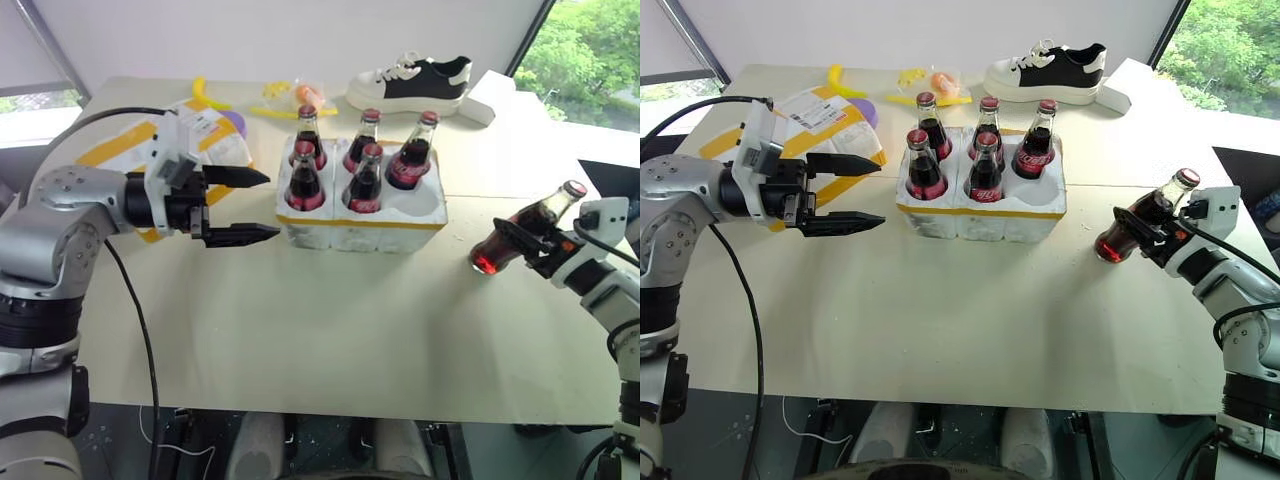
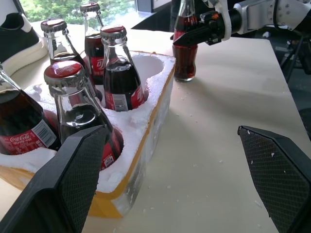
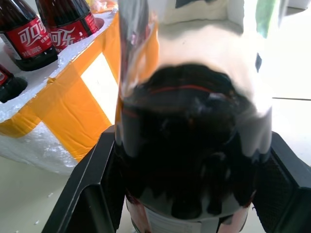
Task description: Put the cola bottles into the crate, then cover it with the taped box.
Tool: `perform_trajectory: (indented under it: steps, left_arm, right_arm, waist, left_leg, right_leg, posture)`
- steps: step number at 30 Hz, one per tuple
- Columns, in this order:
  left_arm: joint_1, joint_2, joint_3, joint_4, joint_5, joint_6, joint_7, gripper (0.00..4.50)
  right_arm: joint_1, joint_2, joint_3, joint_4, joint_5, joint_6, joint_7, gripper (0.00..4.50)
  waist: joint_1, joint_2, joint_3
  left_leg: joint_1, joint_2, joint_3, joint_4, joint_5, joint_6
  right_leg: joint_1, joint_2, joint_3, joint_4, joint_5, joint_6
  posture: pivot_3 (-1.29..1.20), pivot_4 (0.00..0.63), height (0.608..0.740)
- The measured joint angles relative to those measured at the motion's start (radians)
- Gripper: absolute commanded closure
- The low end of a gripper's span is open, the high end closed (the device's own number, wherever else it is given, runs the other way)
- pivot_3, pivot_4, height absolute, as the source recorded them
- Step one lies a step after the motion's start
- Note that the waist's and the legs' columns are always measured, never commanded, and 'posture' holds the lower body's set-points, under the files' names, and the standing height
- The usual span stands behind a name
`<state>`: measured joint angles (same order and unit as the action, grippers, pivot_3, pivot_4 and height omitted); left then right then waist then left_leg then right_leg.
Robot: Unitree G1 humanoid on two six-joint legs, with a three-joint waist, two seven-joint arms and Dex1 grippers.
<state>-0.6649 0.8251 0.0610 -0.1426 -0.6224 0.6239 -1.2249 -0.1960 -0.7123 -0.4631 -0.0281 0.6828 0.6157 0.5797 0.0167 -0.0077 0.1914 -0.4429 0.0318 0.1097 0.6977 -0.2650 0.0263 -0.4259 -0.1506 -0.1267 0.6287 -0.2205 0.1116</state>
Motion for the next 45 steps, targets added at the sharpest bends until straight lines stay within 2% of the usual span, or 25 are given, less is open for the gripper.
perform_trajectory:
  steps: [4, 7, 11, 13, 20, 33, 34, 36, 42, 45]
  left_arm:
    - [0.002, -0.002, 0.0, -0.001, 0.0, -0.002, 0.005, 0.0]
    - [0.003, -0.006, 0.0, -0.001, 0.0, -0.003, 0.007, 0.0]
    - [0.008, -0.008, 0.0, -0.006, 0.0, -0.004, 0.008, 0.0]
    - [0.012, -0.009, 0.0, -0.008, 0.0, -0.004, 0.011, 0.0]
    - [0.032, -0.004, 0.007, -0.021, 0.0, -0.004, 0.029, 0.0]
    - [0.063, 0.001, 0.038, -0.056, -0.001, -0.002, 0.051, 0.0]
    - [0.063, 0.001, 0.041, -0.056, -0.001, -0.002, 0.052, 0.0]
    - [0.065, 0.001, 0.044, -0.056, -0.001, -0.003, 0.054, 0.0]
    - [0.112, 0.023, 0.07, -0.078, -0.001, -0.003, 0.076, 0.0]
    - [0.181, 0.056, 0.13, -0.1, 0.013, -0.014, 0.12, 0.0]
  right_arm:
    - [-0.097, -0.023, 0.0, -0.025, 0.035, 0.04, -0.002, 1.84]
    - [-0.239, -0.034, 0.009, -0.056, 0.076, 0.074, -0.01, 1.84]
    - [-0.438, -0.021, 0.076, -0.107, 0.119, 0.104, -0.013, 1.84]
    - [-0.482, -0.002, 0.131, -0.12, 0.12, 0.107, 0.001, 1.84]
    - [-0.466, 0.027, 0.304, -0.081, 0.034, 0.106, 0.068, 1.84]
    - [-0.437, 0.053, 0.462, 0.032, -0.2, -0.03, 0.163, 1.84]
    - [-0.442, 0.057, 0.472, 0.05, -0.213, -0.031, 0.168, 0.79]
    - [-0.457, 0.065, 0.493, 0.078, -0.242, -0.039, 0.187, 0.07]
    - [-0.479, 0.075, 0.492, 0.1, -0.264, -0.044, 0.217, 0.07]
    - [-0.464, 0.013, 0.446, 0.057, -0.228, -0.007, 0.259, 0.07]
  waist:
    - [-0.012, 0.003, 0.002]
    - [-0.02, 0.005, 0.003]
    - [-0.028, 0.005, 0.003]
    - [-0.027, 0.005, 0.003]
    - [-0.005, 0.004, 0.003]
    - [-0.013, 0.005, 0.003]
    - [-0.013, 0.005, 0.003]
    - [-0.014, 0.005, 0.003]
    - [-0.028, 0.004, 0.003]
    - [-0.027, 0.005, 0.003]
  left_leg:
    - [0.0, 0.0, 0.001, 0.0, 0.0, 0.0]
    - [0.0, 0.0, 0.001, -0.001, 0.001, -0.001]
    - [0.0, 0.0, 0.001, -0.002, 0.001, -0.002]
    - [0.0, 0.0, 0.001, -0.002, 0.001, -0.002]
    - [-0.001, 0.0, 0.001, -0.001, 0.001, -0.001]
    - [-0.001, 0.0, 0.002, -0.001, 0.001, -0.001]
    - [-0.001, 0.0, 0.002, -0.001, 0.001, -0.001]
    - [-0.001, 0.0, 0.002, -0.001, 0.001, -0.001]
    - [0.0, 0.0, 0.001, -0.001, 0.001, -0.002]
    - [-0.001, 0.0, 0.001, -0.002, 0.001, -0.002]
  right_leg:
    - [-0.001, 0.0, 0.001, 0.001, 0.0, 0.0]
    - [-0.002, 0.001, 0.002, 0.002, 0.0, 0.0]
    - [-0.003, 0.001, 0.002, 0.001, 0.0, 0.0]
    - [-0.002, 0.001, 0.002, 0.001, 0.0, 0.0]
    - [-0.002, 0.0, 0.002, 0.001, 0.0, 0.0]
    - [-0.003, 0.0, 0.002, 0.001, 0.0, 0.0]
    - [-0.003, 0.0, 0.002, 0.001, 0.0, 0.0]
    - [-0.003, 0.0, 0.002, 0.001, 0.0, 0.0]
    - [-0.002, 0.0, 0.002, 0.001, 0.0, 0.0]
    - [-0.003, 0.0, 0.002, 0.001, 0.0, 0.0]
  posture:
    - [0.0, 0.15, 0.74]
    - [0.0, 0.15, 0.74]
    - [0.0, 0.15, 0.74]
    - [0.0, 0.15, 0.74]
    - [0.0, 0.15, 0.74]
    - [0.0, 0.15, 0.74]
    - [0.0, 0.15, 0.74]
    - [0.0, 0.15, 0.74]
    - [0.0, 0.15, 0.74]
    - [0.0, 0.15, 0.74]
